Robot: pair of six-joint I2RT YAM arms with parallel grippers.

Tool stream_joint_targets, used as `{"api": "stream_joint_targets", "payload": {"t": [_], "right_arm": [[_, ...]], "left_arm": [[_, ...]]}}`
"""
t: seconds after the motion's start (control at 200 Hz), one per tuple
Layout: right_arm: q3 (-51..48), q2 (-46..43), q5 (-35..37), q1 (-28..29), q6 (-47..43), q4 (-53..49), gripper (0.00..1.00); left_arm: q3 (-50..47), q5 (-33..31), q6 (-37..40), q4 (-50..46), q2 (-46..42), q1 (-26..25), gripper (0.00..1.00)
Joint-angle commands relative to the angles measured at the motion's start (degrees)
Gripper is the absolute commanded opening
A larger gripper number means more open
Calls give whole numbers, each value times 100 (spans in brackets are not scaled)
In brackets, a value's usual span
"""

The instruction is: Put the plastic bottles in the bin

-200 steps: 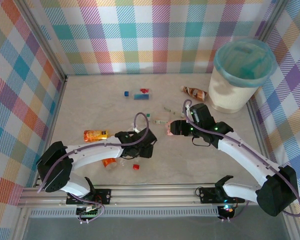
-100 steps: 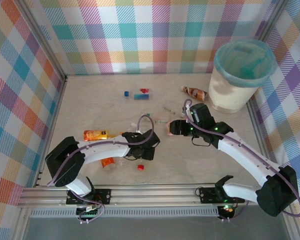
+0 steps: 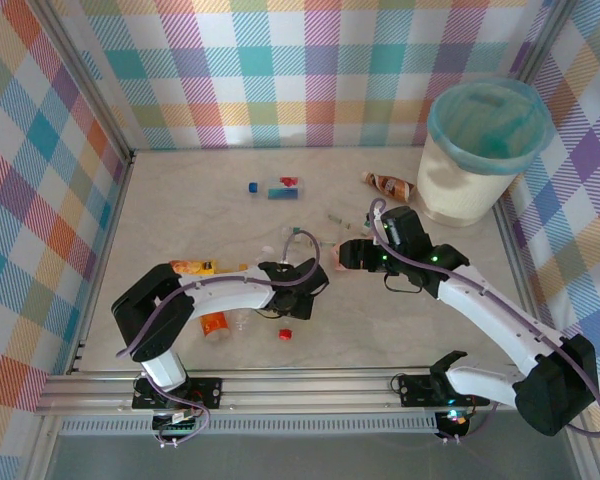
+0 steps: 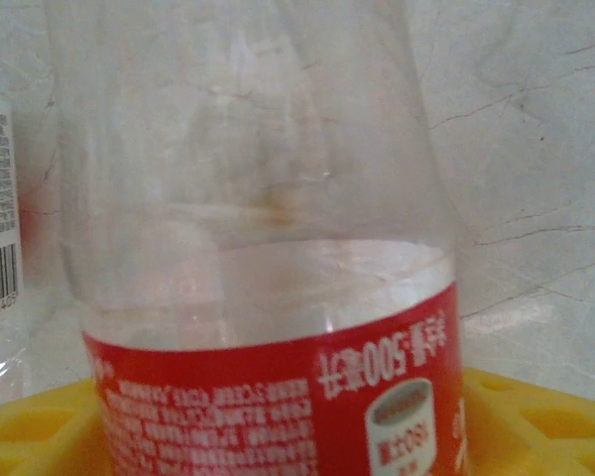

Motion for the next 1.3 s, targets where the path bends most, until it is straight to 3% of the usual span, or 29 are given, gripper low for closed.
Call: {"api": "stream_joint_targets", "payload": {"t": [0.0,0.37,0.615,0.85,0.975,1.11,1.295], "right_arm": [[104,-83,-107,36,64,30,69],[285,-221,-15,35,12,-91,69],[813,-231,-28,36,-148,-273,69],[1192,-548,-238,35,-603,108,70],[1189,-821,-806,36,-734,821,76],[1189,-1005,-1970,36,-680,1698,81],[1414,-946,-3374,36,-533,2304,86]], "left_arm": [[125,-143,11,-2,90,-18,70],[102,-415,-24,-288,-707,-95,63],[117,-783,88,-479,-2013,-263,61],[-207,-789,982,459,-3639,-369,57],[-315,-391,1847,686,-4343,-369,58],[-344,-37,2539,721,-5033,-369,58],[-281,913,3136,942,-5603,-368,58]]}}
